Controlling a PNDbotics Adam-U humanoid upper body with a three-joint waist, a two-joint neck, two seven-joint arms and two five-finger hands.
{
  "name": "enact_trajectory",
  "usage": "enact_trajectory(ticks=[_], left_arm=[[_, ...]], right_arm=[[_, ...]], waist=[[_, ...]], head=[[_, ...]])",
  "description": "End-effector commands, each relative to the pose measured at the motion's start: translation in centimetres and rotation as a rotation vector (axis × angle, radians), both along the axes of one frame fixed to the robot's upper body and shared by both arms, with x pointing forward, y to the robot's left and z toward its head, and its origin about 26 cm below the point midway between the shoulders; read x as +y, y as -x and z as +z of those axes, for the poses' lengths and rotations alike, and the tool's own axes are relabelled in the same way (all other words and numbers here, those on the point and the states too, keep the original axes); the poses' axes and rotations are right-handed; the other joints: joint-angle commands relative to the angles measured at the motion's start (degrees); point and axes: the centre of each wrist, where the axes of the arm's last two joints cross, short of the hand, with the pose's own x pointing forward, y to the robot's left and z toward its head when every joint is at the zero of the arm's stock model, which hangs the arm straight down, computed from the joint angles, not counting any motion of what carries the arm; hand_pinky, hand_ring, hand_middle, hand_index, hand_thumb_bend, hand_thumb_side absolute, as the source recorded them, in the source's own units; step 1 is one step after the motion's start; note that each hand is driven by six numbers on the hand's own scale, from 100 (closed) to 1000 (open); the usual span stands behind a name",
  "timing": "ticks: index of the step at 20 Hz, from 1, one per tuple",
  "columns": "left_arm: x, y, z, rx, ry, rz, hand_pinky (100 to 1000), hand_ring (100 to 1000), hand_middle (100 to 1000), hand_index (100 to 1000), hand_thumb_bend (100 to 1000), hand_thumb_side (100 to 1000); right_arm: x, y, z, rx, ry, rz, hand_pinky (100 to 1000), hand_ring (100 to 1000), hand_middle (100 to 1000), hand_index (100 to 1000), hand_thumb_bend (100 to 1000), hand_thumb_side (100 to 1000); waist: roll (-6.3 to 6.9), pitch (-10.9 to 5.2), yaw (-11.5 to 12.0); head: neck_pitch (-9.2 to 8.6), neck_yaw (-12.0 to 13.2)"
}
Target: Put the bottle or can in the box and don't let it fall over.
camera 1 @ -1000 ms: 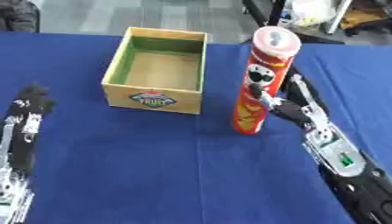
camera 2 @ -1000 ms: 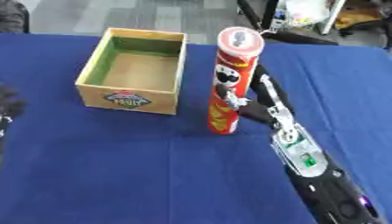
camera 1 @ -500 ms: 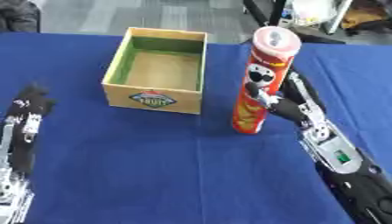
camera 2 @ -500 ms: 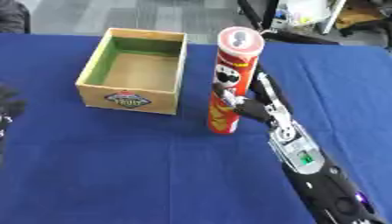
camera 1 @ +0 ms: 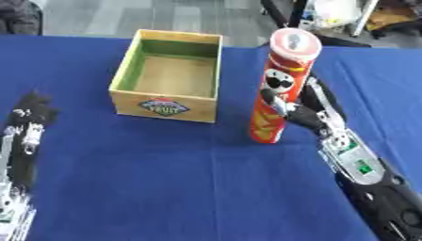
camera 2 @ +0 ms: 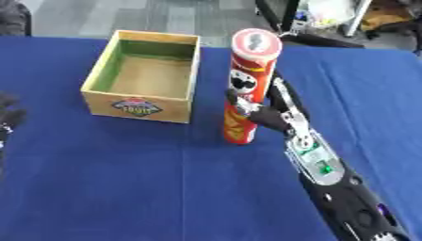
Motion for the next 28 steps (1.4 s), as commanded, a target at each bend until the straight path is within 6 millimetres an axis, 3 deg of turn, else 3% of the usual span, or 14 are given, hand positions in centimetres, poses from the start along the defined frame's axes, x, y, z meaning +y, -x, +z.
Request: enact_trajectory(ticks=[1,13,17,22,24,28], left_arm=[[-0.02,-0.13,0.85,-0.026,-0.008,-0.011,874,800,821,950,465,747],[-0.03,-0.13,0.85,-0.026,-0.007,-0.012,873,798,820,950,466,747],[-0.05,-0.14,0.87,-0.026,-0.006,-0.012,873,798,820,950,466,747],[-0.05,-0.14,0.86,-0.026,-0.005,-0.013,872,798,819,950,467,746],[-0.05,-0.15,0.87,-0.026,-0.005,-0.013,872,797,819,949,467,746],[-0.06,-0.15,0.86,-0.026,-0.004,-0.013,871,797,818,949,469,746]], right_arm=[[0.16,-0.4,1.12,-0.032,-0.014,0.008,841,856,860,1000,418,383],[0.49,-0.62,1.04,-0.033,-0.028,0.007,813,819,823,1000,358,343],[0.6,-0.7,0.9,-0.031,-0.034,0.005,796,794,793,990,307,287],[0.67,-0.75,0.84,-0.038,-0.038,-0.002,715,702,681,936,172,113],[0.69,-0.75,0.82,-0.04,-0.039,-0.005,663,641,615,892,100,100],[0.72,-0.76,0.75,-0.033,-0.045,-0.01,567,537,503,776,100,100]], waist=[[0.19,-0.69,0.1],[0.24,-0.69,0.1],[0.31,-0.67,0.2],[0.34,-0.71,0.3],[0.33,-0.73,0.3],[0.31,-0.74,0.3]], head=[[-0.41,-0.1],[-0.39,-0.3],[-0.36,-0.3],[-0.31,-0.4],[-0.31,-0.4],[-0.29,-0.4]])
